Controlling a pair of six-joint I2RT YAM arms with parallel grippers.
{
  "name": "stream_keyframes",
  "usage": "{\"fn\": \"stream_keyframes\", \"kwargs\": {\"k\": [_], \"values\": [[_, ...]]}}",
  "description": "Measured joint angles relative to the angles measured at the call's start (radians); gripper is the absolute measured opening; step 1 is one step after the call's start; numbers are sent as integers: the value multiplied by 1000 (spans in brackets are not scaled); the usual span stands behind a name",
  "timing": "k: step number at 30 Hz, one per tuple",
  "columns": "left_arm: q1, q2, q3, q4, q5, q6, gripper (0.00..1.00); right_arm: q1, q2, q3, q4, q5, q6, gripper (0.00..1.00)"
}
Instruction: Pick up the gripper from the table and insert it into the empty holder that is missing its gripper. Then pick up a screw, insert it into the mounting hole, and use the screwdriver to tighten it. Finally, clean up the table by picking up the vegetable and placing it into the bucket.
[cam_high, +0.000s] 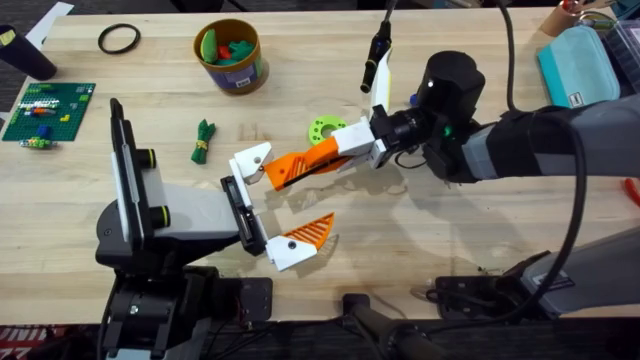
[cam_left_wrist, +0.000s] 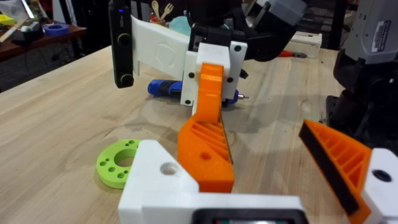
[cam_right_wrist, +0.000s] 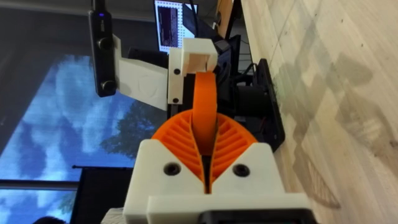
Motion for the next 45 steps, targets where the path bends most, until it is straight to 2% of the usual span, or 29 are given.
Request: {"fn": "stream_keyframes", "kwargs": {"k": [10,18,27,39,45], "values": [[0,3,1,5,1,-1,985,0,0,-1,-15,-14,5,12],[0,3,1,5,3,-1,985,0,0,-2,108,-50,44,12],[0,3,1,5,4,-1,985,0,0,-2,107,-59,78,12],[0,3,1,5,2,-1,985,0,0,-2,103,-14,80,12],[0,3,1,4,5,-9,985,0,0,-2,20,-6,79,12]]}}
